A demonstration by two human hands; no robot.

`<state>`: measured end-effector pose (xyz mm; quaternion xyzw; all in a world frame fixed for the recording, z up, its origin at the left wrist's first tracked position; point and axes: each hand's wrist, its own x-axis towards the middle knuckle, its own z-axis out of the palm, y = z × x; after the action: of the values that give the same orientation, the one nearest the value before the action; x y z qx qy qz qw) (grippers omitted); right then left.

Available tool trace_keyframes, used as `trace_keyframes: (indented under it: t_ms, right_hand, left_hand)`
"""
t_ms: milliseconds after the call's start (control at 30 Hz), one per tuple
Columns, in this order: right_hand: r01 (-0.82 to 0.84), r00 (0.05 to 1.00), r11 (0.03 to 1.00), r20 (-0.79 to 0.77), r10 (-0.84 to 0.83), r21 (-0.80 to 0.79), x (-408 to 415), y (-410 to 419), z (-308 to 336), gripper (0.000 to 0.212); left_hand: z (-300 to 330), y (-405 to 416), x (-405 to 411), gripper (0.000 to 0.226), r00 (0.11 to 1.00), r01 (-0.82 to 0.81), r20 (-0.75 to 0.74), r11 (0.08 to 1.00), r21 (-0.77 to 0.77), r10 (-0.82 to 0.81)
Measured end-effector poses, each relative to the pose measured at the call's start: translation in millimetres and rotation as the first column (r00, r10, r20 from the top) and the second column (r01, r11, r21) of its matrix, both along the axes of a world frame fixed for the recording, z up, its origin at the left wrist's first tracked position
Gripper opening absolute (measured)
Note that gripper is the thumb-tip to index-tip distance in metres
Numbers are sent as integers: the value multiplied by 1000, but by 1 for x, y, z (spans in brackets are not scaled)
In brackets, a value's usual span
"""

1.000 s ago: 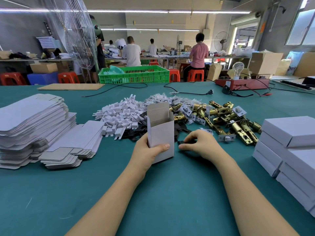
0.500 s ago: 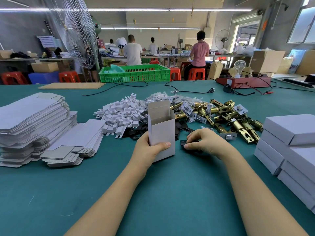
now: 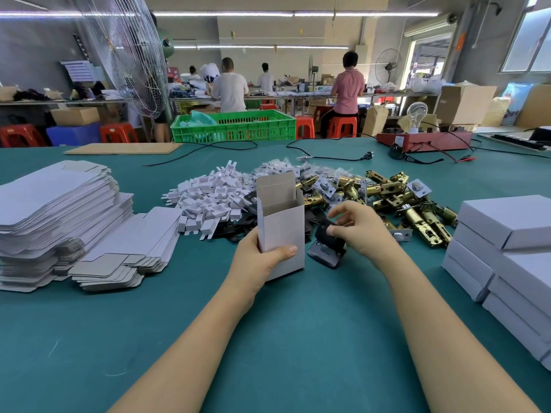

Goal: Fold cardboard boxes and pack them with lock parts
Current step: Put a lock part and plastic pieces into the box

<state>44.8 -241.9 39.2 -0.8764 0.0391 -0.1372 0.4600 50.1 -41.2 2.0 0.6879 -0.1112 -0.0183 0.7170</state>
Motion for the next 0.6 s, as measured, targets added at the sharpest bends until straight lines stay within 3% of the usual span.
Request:
trace_keyframes:
  t_ms: [67, 133, 233, 300, 367, 500, 600]
  right_hand:
    - [12, 1000, 983, 2, -13, 183, -3, -4, 11, 28]
    - [25, 999, 881, 11, -35, 472, -7, -9, 25, 31]
    - [-23, 999, 573, 35, -9, 819, -15, -13, 48, 20]
    - [-81, 997, 342, 75, 31, 936, -19, -13, 57, 11]
    - [-120, 992, 180, 110, 67, 976, -21, -11, 61, 10]
    - [-167, 975, 84, 152, 164, 982, -25, -5, 66, 18]
    - [-239, 946, 123, 203, 251, 963, -28, 1, 73, 30]
  left_hand:
    - [0, 0, 0, 40, 1000, 8, 0, 1000, -10, -8]
    - [0, 0, 0, 42, 1000, 20, 3, 1000, -21, -20]
    - [0, 0, -1, 42, 998, 59, 12, 998, -20, -59]
    - [1, -1, -3, 44, 994, 106, 25, 994, 10, -106]
    - [1, -2, -4, 44, 986, 156, 53, 987, 49, -158]
    - [4, -2, -5, 39, 980, 190, 57, 981, 31, -192]
    - [5, -1, -6, 31, 975, 214, 50, 977, 8, -215]
